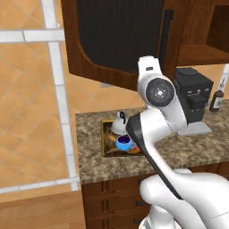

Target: Pick the kettle from the counter and place it on the tray. Then pick the mug from the cabinet and place it on the tray. Then close the cabinet doors.

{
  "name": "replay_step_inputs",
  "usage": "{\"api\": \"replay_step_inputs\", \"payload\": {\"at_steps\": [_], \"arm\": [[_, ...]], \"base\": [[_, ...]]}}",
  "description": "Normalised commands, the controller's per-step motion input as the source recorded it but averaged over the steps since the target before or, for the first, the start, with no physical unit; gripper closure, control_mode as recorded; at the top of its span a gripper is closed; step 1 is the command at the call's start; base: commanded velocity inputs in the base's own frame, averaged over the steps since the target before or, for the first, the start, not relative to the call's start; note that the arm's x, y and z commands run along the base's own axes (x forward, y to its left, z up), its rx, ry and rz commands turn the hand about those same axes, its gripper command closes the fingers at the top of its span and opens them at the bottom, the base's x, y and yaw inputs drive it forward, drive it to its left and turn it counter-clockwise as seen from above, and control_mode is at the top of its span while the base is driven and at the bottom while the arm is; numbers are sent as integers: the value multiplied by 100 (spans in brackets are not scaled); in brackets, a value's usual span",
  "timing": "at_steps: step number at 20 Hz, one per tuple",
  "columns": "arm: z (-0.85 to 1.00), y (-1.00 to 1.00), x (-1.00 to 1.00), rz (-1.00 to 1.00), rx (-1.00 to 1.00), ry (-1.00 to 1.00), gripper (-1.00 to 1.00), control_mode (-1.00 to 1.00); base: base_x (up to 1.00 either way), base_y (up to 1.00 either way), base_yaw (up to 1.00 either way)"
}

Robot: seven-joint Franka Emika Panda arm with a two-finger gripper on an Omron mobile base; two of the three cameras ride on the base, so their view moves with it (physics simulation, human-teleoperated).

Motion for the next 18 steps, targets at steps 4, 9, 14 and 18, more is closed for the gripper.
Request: {"api": "replay_step_inputs", "payload": {"at_steps": [4, 9, 14, 18], "arm": [[-10, -57, 81, -6, 3, 5, -100, -100], [-13, -49, 91, -1, 4, 13, -100, -100], [-12, -29, 100, 0, 10, 11, -100, -100], [-31, -18, 79, 0, 9, 1, -100, -100]], "base": [[0, 0, 0], [0, 0, 0], [0, 0, 0], [0, 0, 0]]}}
